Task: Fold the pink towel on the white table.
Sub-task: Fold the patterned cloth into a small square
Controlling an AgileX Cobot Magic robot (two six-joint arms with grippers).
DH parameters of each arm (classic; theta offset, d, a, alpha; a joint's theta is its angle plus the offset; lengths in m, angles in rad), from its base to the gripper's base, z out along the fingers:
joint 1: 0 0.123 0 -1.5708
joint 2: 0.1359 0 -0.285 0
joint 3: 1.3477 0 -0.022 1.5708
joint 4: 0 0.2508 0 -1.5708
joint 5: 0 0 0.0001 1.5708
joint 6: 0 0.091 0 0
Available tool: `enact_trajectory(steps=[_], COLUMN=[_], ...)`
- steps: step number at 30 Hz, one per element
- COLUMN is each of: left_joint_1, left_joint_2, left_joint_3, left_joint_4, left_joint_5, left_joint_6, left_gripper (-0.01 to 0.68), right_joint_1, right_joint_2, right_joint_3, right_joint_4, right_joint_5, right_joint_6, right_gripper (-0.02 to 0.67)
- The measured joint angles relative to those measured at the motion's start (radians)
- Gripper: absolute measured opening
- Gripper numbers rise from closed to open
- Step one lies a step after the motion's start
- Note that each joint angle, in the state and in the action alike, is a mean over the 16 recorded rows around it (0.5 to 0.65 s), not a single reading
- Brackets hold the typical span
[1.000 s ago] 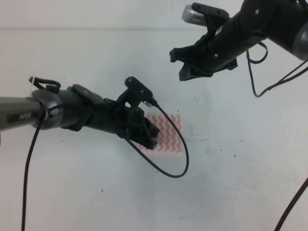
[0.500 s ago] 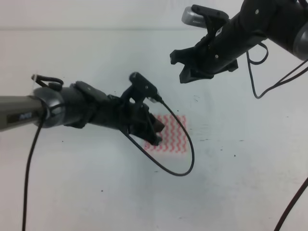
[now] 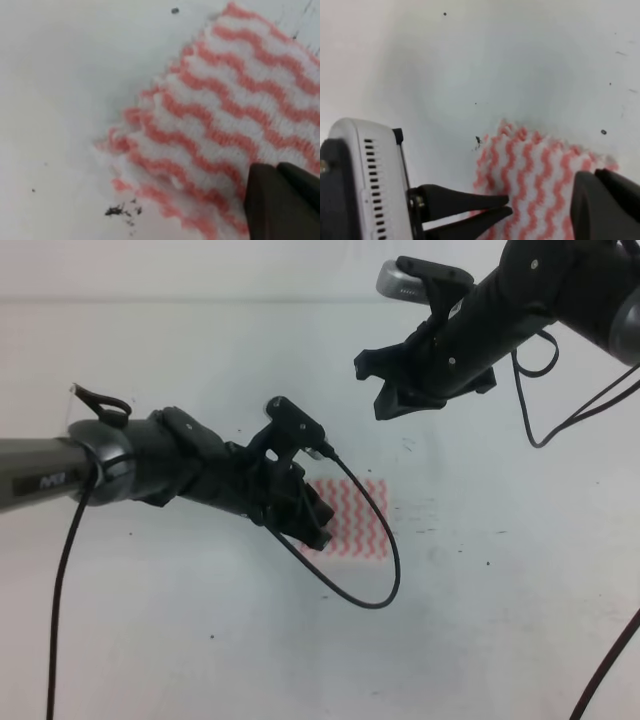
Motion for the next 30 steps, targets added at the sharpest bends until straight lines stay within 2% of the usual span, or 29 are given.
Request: enact_trajectory(steps=[9,18,24,30], left_joint_1=[0.0,0.0,0.0,0.0], left_joint_2=[-0.065,-0.309,-0.539,-0.789], left_joint_3=[0.008,0.135,0.296,0.462], left_joint_4=[0.028,-0.03,-0.124,-0.206], left_joint_5=[-0.013,-0.132,-0.234,-0.295], left_joint_6=[-0.04,-0.085,-0.099,-0.099], left_gripper=[0.0,0.0,0.0,0.0], right_joint_1=[0.0,0.0,0.0,0.0], right_joint_2=[-0.027,-0.192,-0.412,-0.675], right_joint_3=[0.001,0.062,0.223,0.472], right_joint_4=[-0.001,-0.024,-0.036,-0.04], right_joint_5=[0.021,0.036,-0.013,-0.108], right_joint_6=[-0.01,-0.029,-0.035,-0.023], right_gripper=[-0.002,-0.002,-0.002,-0.002])
